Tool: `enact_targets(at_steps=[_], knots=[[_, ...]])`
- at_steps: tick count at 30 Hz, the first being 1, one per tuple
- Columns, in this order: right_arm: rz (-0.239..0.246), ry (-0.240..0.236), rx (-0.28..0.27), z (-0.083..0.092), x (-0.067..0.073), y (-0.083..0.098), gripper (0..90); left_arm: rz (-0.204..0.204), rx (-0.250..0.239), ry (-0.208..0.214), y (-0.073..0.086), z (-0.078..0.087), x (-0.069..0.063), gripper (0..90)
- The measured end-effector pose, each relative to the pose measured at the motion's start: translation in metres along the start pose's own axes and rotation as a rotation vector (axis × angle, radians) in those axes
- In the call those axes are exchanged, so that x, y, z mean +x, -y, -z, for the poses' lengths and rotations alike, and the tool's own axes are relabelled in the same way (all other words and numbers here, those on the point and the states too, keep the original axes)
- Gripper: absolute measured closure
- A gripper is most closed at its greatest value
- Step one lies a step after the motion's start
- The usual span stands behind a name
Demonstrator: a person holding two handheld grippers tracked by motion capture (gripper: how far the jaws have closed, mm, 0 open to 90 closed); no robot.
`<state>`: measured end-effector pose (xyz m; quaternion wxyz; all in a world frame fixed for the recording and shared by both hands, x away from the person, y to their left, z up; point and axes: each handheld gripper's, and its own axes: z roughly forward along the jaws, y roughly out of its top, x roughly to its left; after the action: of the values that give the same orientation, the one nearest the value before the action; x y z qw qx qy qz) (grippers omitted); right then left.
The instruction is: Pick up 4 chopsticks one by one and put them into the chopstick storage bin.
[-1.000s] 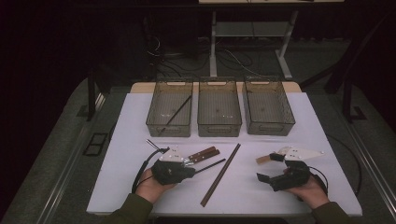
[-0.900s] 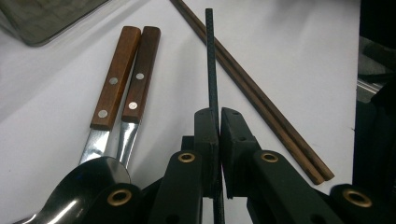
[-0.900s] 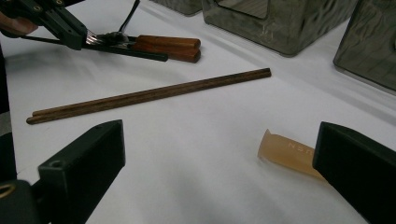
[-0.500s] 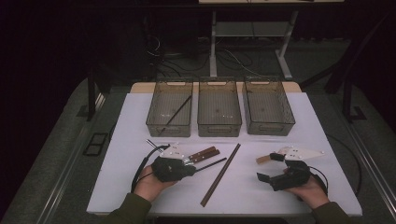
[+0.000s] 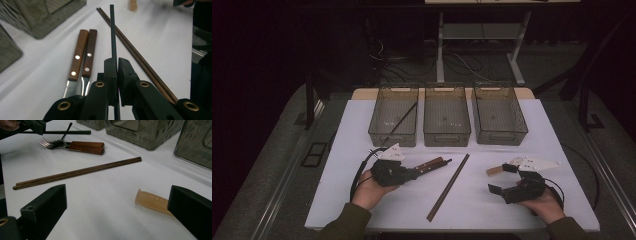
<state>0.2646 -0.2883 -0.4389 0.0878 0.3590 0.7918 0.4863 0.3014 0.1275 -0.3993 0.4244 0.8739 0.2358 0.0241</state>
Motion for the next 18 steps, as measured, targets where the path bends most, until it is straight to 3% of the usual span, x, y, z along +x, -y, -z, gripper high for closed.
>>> enact_targets(at_steps=[18], knots=[[-0.005, 0.003, 0.000, 0.000, -0.001, 0.001, 2.3, 0.020, -0.049, -0.059, -0.021, 0.011, 0.028, 85.8]])
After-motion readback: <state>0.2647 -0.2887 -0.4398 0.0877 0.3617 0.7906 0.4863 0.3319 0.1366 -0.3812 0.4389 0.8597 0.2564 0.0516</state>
